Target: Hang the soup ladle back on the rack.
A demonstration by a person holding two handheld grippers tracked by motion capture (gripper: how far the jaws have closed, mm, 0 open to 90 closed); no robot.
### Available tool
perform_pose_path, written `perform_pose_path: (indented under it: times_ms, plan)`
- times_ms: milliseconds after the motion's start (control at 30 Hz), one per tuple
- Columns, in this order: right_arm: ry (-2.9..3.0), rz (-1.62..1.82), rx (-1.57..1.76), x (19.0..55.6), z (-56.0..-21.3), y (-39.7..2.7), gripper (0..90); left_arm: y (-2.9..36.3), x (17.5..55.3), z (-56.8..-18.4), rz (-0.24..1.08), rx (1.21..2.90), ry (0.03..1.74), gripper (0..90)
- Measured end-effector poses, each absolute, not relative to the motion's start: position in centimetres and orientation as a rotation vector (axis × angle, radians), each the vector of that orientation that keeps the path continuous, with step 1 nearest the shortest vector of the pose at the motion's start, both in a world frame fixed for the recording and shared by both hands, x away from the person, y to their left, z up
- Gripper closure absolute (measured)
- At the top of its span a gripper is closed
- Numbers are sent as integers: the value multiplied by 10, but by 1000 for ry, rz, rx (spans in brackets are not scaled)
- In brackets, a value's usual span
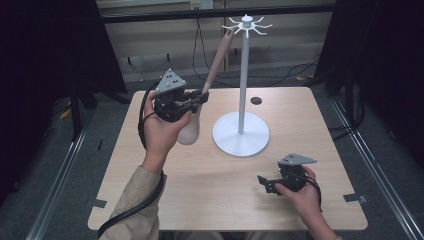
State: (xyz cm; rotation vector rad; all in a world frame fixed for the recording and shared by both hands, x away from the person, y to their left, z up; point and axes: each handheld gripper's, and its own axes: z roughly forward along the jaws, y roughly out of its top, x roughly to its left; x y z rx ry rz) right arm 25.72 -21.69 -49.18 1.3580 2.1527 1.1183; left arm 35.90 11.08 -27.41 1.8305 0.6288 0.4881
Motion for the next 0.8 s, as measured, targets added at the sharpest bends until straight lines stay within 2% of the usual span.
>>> perform_pose_path:
  times_ms: [800]
  plan:
    - [2159, 1118, 1353, 257, -492, -215, 65, 109, 365, -282, 459, 1834, 646, 786]
